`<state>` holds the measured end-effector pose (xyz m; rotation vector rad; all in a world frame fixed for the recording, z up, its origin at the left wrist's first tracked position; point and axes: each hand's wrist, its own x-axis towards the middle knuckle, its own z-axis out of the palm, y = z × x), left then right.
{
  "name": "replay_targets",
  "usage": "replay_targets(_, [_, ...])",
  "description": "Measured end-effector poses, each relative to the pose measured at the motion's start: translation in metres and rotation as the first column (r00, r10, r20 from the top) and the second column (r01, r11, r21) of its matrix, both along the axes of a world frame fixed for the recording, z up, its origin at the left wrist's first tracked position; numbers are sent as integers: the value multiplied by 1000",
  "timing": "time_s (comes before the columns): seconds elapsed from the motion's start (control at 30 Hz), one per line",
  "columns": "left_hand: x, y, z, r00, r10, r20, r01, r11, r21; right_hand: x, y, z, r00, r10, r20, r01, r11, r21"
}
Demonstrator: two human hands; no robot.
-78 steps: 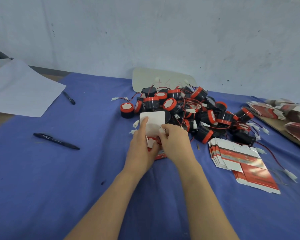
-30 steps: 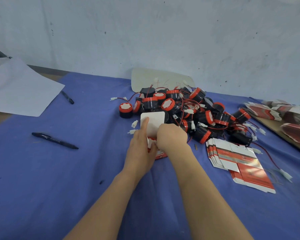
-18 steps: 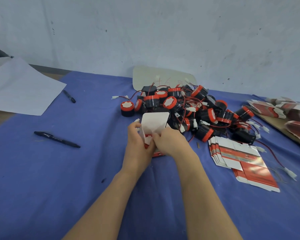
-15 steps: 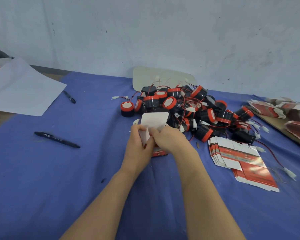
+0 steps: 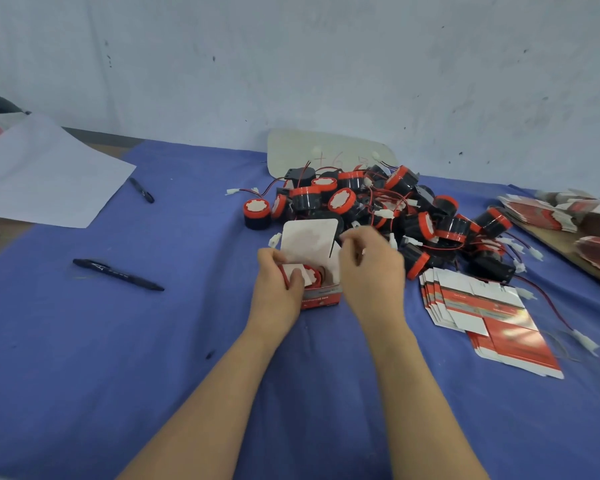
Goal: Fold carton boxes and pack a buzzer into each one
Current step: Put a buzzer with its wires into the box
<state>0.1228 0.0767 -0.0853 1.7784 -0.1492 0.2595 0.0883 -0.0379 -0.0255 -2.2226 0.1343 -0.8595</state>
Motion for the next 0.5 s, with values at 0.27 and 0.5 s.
replay_targets(0.27, [-5, 3, 6, 995, -62, 73, 63, 998, -23, 10, -3, -25, 953, 290, -93, -237, 898, 371])
replay_targets(0.5, [-7, 6, 12, 994, -70, 79, 69, 997, 23, 9, -2, -39, 950, 292, -113, -265, 942, 205])
